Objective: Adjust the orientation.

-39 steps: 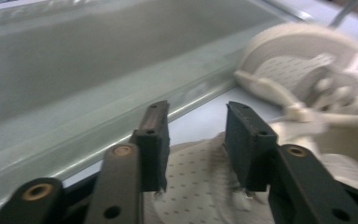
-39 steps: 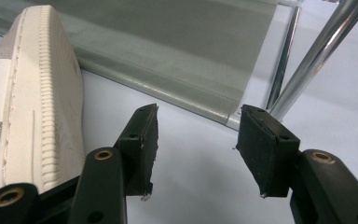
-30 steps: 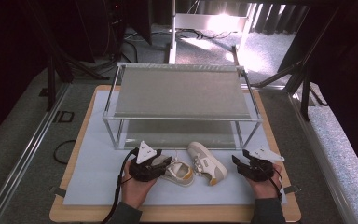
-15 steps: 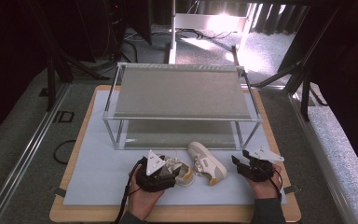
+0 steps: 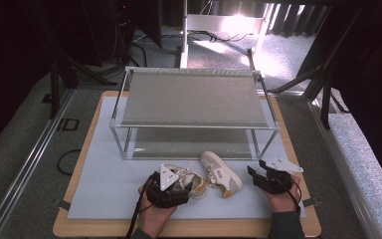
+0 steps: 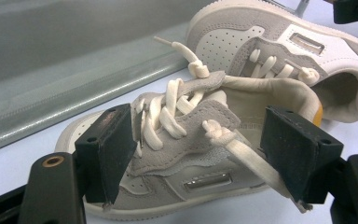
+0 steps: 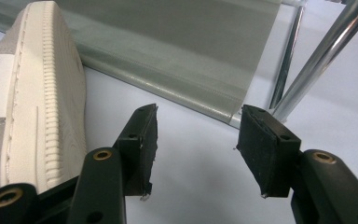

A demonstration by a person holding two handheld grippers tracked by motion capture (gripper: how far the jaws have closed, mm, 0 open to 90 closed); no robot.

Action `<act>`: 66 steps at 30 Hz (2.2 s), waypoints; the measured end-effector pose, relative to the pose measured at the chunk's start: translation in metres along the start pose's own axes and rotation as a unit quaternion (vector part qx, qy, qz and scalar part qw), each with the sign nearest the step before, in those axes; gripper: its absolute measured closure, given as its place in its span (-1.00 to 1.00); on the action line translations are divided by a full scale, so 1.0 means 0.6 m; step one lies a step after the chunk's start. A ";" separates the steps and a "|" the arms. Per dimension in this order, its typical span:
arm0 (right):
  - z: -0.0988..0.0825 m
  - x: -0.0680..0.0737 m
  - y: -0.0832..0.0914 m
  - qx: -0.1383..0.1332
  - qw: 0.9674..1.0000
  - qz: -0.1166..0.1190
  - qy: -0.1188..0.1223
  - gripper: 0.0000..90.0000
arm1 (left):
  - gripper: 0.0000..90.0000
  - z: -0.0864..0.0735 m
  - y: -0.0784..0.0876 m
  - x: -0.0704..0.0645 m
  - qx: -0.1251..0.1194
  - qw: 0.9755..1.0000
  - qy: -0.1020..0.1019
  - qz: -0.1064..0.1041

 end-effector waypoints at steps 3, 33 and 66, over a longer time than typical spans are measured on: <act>0.000 0.003 -0.001 0.000 1.000 0.001 0.003 0.04 | -0.45 -0.001 -0.001 0.000 0.001 1.000 0.007 0.004; 0.044 0.126 0.041 -0.039 0.992 0.084 0.090 0.09 | -0.21 -0.042 0.035 0.075 0.009 0.999 0.042 0.015; 0.038 0.165 0.008 -0.024 0.981 0.109 0.158 -0.12 | -0.21 -0.044 0.036 0.078 0.004 0.999 0.047 0.012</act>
Point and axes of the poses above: each handheld gripper's, and its own axes: y roughly backward along the jaws, z roughly out of its top, x roughly to its left, the point moved 10 cm from there along -y, roughly forward along the jaws, and after that the axes turned 15 degrees about x, right-handed, at the moved point
